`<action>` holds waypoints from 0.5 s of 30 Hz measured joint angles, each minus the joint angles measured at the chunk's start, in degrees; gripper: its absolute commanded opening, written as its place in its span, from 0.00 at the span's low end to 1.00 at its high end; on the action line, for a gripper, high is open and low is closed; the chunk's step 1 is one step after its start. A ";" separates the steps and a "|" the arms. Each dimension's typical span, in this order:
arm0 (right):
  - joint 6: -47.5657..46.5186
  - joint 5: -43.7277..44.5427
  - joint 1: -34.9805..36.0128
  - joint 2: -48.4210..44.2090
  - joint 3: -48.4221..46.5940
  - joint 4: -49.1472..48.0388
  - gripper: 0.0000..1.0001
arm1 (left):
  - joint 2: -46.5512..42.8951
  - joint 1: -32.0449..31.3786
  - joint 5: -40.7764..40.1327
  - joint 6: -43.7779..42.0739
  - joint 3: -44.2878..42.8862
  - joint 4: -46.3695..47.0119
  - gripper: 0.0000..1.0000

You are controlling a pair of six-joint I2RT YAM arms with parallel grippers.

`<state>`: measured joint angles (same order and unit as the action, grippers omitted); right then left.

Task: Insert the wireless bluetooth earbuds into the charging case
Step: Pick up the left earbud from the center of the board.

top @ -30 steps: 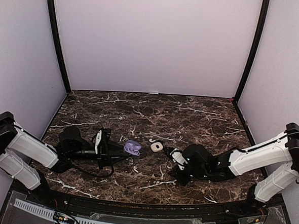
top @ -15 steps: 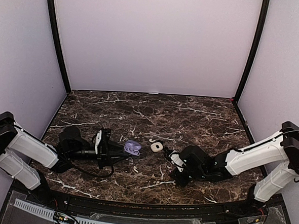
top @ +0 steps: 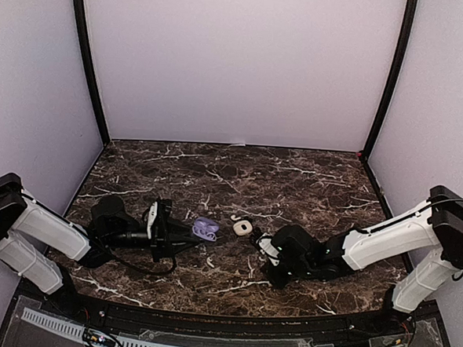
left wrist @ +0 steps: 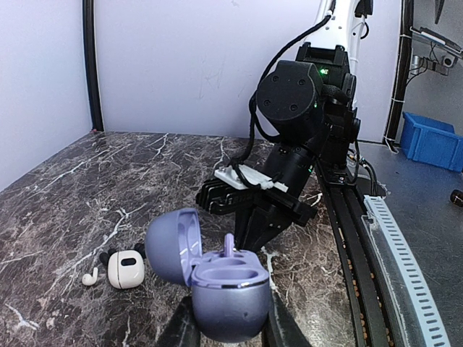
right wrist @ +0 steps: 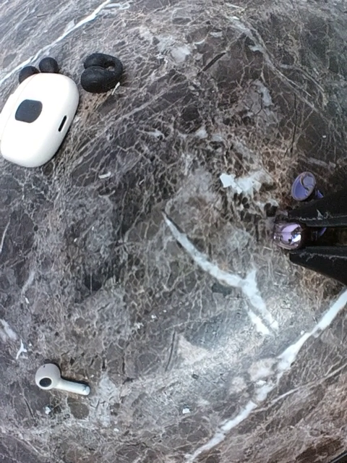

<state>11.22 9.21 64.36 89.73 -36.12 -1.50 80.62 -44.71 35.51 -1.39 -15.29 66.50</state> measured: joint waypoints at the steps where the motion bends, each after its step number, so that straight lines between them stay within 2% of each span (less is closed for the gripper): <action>1: -0.02 -0.02 0.02 -0.04 -0.07 0.22 0.00 | 0.00 0.00 0.00 -0.02 0.00 -0.02 0.02; 9: 1.53 -0.96 0.07 -6.25 -0.26 3.80 0.00 | 0.00 0.00 0.00 -0.20 0.00 -0.02 0.01; 15: 4.52 -5.99 0.00 -9.75 -4.94 9.01 0.00 | 0.00 0.00 0.11 -1.20 0.00 -0.02 0.01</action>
<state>15.75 3.22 64.36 79.99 -41.06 7.51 80.62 -44.71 35.62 -2.59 -15.29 66.48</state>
